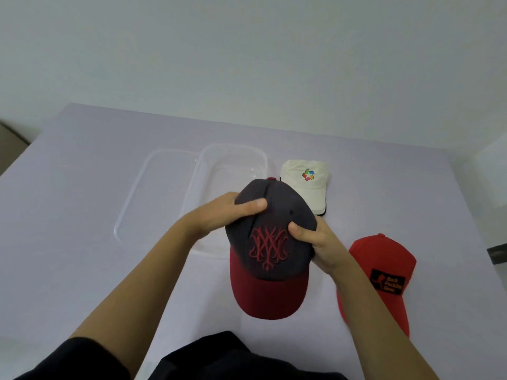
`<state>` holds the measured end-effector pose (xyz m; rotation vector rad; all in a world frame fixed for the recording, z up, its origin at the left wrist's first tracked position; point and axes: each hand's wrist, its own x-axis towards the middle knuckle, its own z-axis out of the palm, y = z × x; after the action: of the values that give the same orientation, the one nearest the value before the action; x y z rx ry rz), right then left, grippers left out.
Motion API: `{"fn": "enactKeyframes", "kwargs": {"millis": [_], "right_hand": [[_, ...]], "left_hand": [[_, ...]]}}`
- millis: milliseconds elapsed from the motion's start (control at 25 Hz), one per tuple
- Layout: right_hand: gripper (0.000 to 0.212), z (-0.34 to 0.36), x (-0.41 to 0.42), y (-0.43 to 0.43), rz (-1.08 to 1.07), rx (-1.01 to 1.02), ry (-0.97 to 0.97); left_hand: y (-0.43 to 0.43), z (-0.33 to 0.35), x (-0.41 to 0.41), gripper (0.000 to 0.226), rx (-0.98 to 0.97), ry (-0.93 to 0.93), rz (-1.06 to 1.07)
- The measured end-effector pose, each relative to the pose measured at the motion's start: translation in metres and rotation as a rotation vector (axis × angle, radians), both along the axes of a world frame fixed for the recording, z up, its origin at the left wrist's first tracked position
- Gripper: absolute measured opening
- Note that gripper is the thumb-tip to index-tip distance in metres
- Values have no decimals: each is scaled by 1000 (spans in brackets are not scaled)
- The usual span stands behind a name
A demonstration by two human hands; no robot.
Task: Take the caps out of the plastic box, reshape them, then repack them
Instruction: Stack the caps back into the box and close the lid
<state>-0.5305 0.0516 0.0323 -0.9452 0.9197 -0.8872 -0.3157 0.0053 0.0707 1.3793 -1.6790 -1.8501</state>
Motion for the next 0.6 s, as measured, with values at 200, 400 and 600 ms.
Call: {"fn": "enactKeyframes", "kwargs": {"millis": [200, 400, 600], "right_hand": [[62, 5, 26, -11, 20, -9, 10], [65, -26, 58, -25, -102, 166, 382], [60, -54, 89, -19, -40, 163, 774]], "left_hand": [[-33, 15, 32, 56, 116, 154, -209], [-77, 31, 72, 69, 49, 20, -194], [-117, 17, 75, 58, 89, -232, -132]]}}
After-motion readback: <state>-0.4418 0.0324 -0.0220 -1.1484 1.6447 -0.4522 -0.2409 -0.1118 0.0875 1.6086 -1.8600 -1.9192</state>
